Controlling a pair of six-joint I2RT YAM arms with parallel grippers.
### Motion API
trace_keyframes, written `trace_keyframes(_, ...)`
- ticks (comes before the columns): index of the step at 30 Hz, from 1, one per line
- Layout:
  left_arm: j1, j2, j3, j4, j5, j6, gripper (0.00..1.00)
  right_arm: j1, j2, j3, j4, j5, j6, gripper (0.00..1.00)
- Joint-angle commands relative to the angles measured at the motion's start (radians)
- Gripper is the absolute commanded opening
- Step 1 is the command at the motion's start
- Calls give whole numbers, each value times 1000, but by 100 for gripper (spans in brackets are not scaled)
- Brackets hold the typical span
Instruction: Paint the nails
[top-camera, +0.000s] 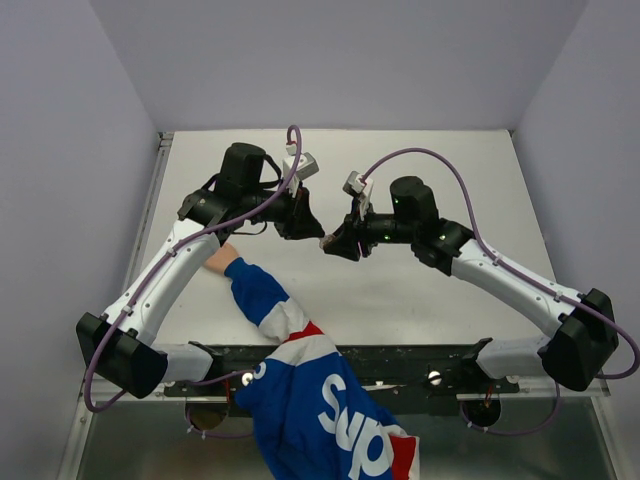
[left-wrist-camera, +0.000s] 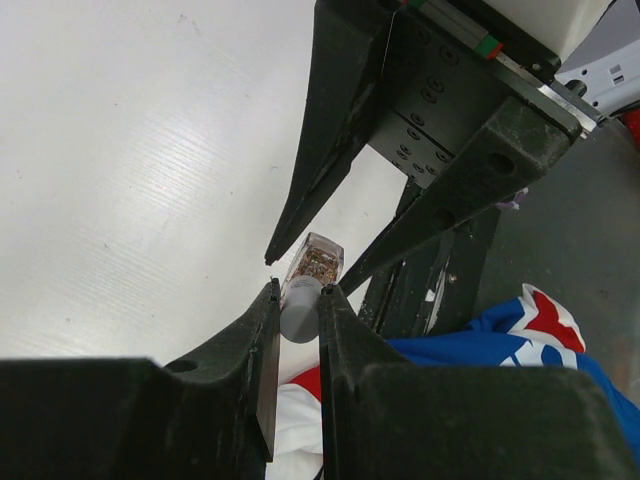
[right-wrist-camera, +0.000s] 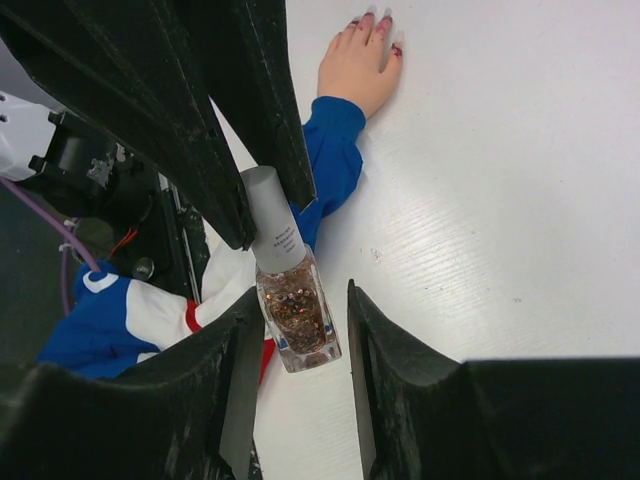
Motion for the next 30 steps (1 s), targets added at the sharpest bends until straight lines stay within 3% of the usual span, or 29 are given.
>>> trace_keyframes(1, 7, -6, 22, -1, 46, 7, 0, 9, -17, -1, -1, -24, -7, 1)
trace_keyframes(24, 10, 3, 20, 10, 71, -4, 0, 9, -73, -99, 163, -95, -31, 0)
trace_keyframes(30, 10, -1, 10, 36, 46, -24, 0, 9, -93, -118, 203, -17, -25, 1)
